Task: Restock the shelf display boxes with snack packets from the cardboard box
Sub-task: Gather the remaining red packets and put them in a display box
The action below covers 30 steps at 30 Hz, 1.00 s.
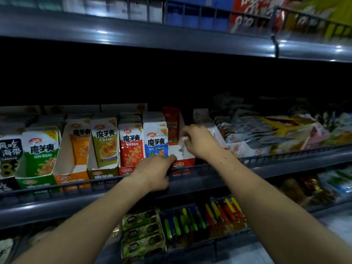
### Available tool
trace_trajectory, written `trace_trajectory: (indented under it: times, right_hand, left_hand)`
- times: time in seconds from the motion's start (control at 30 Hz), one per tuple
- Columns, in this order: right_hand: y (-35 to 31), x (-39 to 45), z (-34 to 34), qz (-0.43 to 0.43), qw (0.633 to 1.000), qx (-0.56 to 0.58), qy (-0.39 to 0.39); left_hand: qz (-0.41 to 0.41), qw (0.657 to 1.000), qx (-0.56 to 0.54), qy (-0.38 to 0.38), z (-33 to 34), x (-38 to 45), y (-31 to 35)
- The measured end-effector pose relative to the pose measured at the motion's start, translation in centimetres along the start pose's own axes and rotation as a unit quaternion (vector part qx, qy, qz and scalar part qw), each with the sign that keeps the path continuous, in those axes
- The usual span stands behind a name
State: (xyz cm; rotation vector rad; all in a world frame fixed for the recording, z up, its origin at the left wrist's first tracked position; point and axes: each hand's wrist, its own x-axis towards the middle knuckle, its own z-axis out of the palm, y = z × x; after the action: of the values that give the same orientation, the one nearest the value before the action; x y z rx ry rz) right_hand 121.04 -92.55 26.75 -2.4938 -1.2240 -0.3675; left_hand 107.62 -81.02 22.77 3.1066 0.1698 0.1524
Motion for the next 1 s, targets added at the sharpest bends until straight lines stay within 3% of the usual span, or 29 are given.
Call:
trace_trajectory:
  times: [0.23, 0.3, 0.37, 0.53, 0.73, 0.93, 1.0]
  right_hand:
    - [-2.5, -9.2, -0.9, 0.022, 0.992, 0.120, -0.012]
    - [-3.8, -12.1, 0.3, 0.029, 0.988, 0.147, -0.038]
    - [-5.3, -15.1, 2.4, 0.033, 0.983, 0.166, -0.066]
    - [-9.6, -22.4, 10.4, 0.040, 0.962, 0.211, -0.170]
    - [-13.4, -30.7, 20.3, 0.084, 0.914, 0.238, -0.316]
    - [-15.0, -35.3, 25.2, 0.084, 0.865, 0.219, -0.443]
    - [-15.1, -35.7, 25.8, 0.089, 0.856, 0.216, -0.461]
  left_hand:
    - [0.058, 0.962, -0.107, 0.244, 1.2, -6.3, -0.6]
    - [0.034, 0.958, -0.148, 0.245, 3.8, -10.1, -1.1]
    - [0.006, 0.964, -0.176, 0.198, 7.6, -14.3, -1.9]
    - [-0.121, 0.972, -0.203, -0.010, 17.6, -24.3, -4.5]
    - [-0.219, 0.911, -0.245, -0.248, 26.2, -32.5, -5.7]
    - [-0.274, 0.851, -0.275, -0.354, 33.5, -37.5, -4.6]
    - [-0.252, 0.862, -0.247, -0.365, 34.8, -37.8, -4.4]
